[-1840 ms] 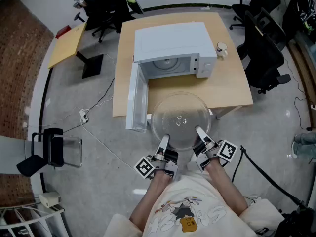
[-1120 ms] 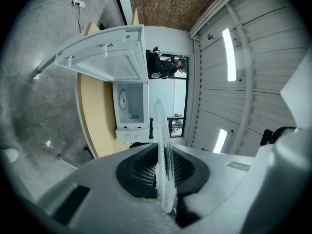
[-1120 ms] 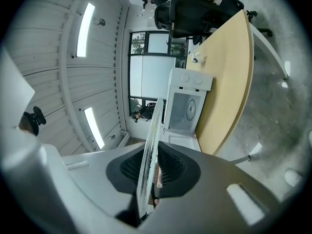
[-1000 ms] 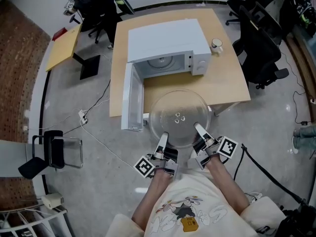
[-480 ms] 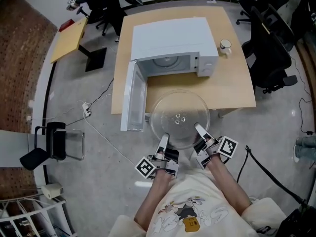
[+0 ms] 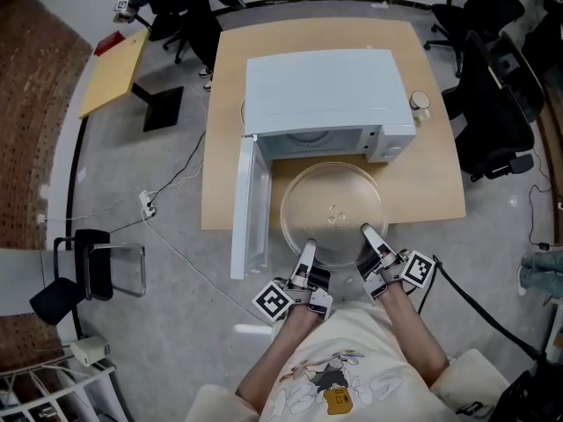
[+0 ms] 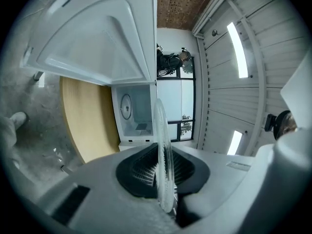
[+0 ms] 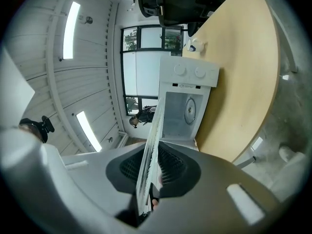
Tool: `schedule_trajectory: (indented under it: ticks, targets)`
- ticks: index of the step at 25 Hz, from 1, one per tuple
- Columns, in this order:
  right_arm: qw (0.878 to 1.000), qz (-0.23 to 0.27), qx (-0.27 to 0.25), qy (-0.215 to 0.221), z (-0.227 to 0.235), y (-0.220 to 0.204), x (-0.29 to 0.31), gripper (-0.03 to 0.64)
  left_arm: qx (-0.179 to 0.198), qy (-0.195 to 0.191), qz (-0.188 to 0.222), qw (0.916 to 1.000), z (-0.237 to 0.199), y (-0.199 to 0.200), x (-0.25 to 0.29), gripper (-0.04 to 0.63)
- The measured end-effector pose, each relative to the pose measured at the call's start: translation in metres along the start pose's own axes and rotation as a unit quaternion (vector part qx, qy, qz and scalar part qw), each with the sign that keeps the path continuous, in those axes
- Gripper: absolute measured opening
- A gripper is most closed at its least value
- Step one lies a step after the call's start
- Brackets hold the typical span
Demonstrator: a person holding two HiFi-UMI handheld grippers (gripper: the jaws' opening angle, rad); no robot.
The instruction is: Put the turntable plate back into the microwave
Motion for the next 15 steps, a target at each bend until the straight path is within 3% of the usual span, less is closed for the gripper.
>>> schedule_trajectory:
  ticks: [9,15]
  targets:
    - [0.999,-0.004,0.037,-0.020,0.019,0.035,0.022,0.046,-0.017,0.020,-0.005,0.9997,-0.014,0.027,0.039,0.029]
    - [0.999,-0.023,0.025,-0.026,0.043,0.069,0.048,0.043,-0.023,0.009,0.019,0.9995,-0.043,0.048,0.066,0.028]
Point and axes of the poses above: the fingertips, and each gripper's own axes: x forward along the fingers, z to its right, y out of its top, the point moved 10 cm from there along -x, backward along the fingers, and after that the axes turned 13 degrees about -z, right-handed, at the moved point
